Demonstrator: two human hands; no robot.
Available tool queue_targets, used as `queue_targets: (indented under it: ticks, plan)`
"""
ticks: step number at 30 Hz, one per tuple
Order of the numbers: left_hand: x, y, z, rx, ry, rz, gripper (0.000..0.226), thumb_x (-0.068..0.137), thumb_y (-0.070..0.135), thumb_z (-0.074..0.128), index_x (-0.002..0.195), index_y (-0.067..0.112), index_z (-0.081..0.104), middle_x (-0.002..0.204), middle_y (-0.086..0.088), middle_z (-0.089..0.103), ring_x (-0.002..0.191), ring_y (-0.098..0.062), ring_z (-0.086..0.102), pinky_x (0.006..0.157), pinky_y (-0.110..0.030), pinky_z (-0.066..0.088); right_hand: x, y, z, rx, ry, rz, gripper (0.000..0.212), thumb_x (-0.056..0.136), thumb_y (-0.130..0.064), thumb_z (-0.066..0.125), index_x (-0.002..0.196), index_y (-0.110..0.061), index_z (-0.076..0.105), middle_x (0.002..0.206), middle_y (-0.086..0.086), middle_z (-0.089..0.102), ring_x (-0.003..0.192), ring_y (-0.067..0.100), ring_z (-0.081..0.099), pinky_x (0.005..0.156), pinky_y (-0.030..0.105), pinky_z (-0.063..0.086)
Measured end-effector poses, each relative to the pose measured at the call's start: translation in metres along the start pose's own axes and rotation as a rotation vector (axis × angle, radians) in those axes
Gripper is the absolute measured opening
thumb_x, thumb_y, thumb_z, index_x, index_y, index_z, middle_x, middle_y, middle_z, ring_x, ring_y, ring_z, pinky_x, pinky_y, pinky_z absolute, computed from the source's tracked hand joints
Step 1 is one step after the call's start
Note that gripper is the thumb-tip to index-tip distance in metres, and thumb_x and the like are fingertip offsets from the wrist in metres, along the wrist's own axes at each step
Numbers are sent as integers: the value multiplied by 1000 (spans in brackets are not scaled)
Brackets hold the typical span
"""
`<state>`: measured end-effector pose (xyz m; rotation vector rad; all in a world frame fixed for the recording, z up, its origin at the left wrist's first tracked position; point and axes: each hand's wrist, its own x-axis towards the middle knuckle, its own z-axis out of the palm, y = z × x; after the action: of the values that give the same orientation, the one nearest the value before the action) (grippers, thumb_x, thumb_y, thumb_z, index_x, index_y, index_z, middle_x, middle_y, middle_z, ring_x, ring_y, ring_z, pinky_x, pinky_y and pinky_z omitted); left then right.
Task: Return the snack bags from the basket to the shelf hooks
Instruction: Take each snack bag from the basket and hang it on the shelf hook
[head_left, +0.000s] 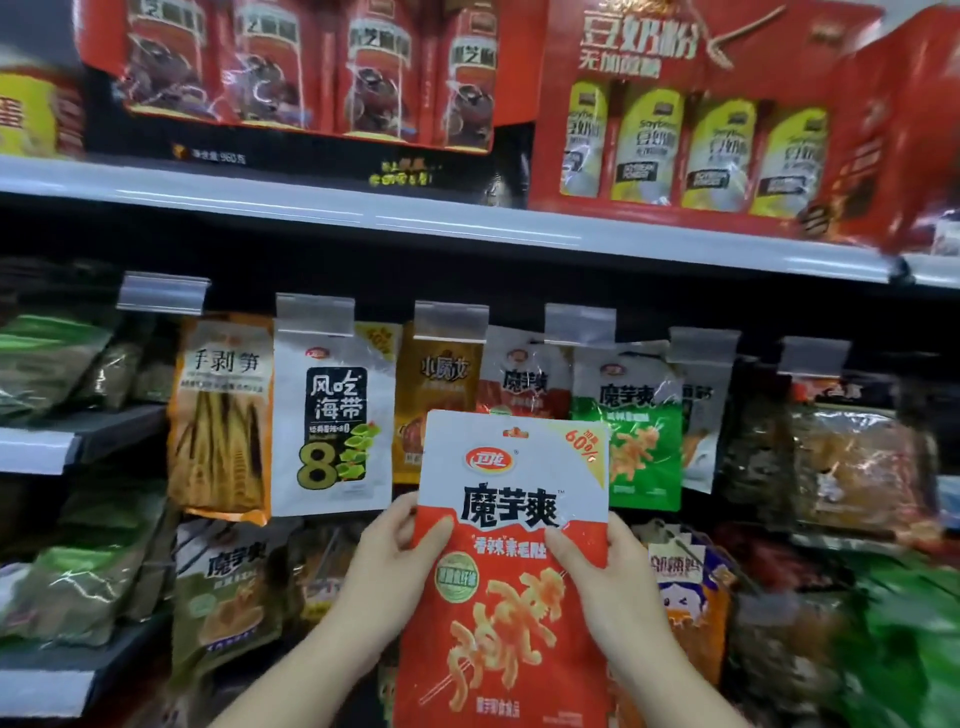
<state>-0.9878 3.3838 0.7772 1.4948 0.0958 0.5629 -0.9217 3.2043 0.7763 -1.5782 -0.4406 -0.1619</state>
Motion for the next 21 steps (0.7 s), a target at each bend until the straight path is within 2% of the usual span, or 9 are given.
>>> queue_targets:
  ticks: [3, 6, 9, 12, 15, 18, 21]
  plan:
    - [34, 6, 36, -8, 63, 29, 9, 95, 21, 56, 100, 25, 64, 87, 2, 78, 77, -18, 75, 64, -32, 60, 42, 2, -22, 6, 15, -27, 14, 86, -21, 70, 96, -29, 64, 90, -5, 75, 83, 13, 72, 78, 37, 58]
    - [65, 13, 66, 0, 101, 64, 8, 95, 24, 57, 97, 27, 64, 83, 4, 77, 73, -16, 75, 59, -28, 60, 84, 2, -41, 36, 11, -48, 12, 85, -18, 71, 94, -24, 65, 86, -3, 76, 76, 13, 73, 75, 35, 58]
    - [90, 15, 85, -7, 137, 83, 12, 95, 25, 57, 103, 24, 66, 87, -1, 78, 75, -18, 75, 62, -30, 61, 119, 3, -52, 31, -4, -84, 11, 85, -19, 71, 94, -23, 65, 81, -6, 76, 72, 9, 72, 70, 32, 59]
    - [109, 16, 94, -14, 190, 128, 11, 95, 22, 57, 99, 22, 67, 86, -1, 78, 75, -17, 75, 60, -28, 60, 143, 2, -57, 48, -34, -128, 11, 86, -19, 71, 92, -24, 65, 82, -7, 76, 71, 8, 72, 67, 28, 57]
    - [122, 19, 97, -21, 236, 163, 10, 95, 19, 57, 98, 19, 67, 85, 0, 77, 74, -18, 75, 59, -27, 59, 161, 0, -55, 56, -73, -163, 11, 86, -23, 70, 94, -27, 64, 84, -11, 75, 75, 9, 73, 72, 33, 58]
    - [134, 24, 96, 10, 250, 173, 11, 96, 20, 56, 100, 18, 67, 84, -1, 77, 74, -18, 75, 57, -26, 58, 176, -2, -51, 55, -87, -169, 9, 86, -23, 70, 93, -26, 64, 81, -13, 75, 73, 8, 72, 71, 33, 58]
    - [144, 26, 95, 38, 245, 157, 11, 96, 19, 57, 99, 17, 67, 78, 2, 77, 69, -14, 75, 53, -23, 57, 187, 1, -47, 59, -70, -140, 7, 85, -23, 71, 91, -24, 66, 82, -8, 76, 75, 13, 73, 74, 39, 58]
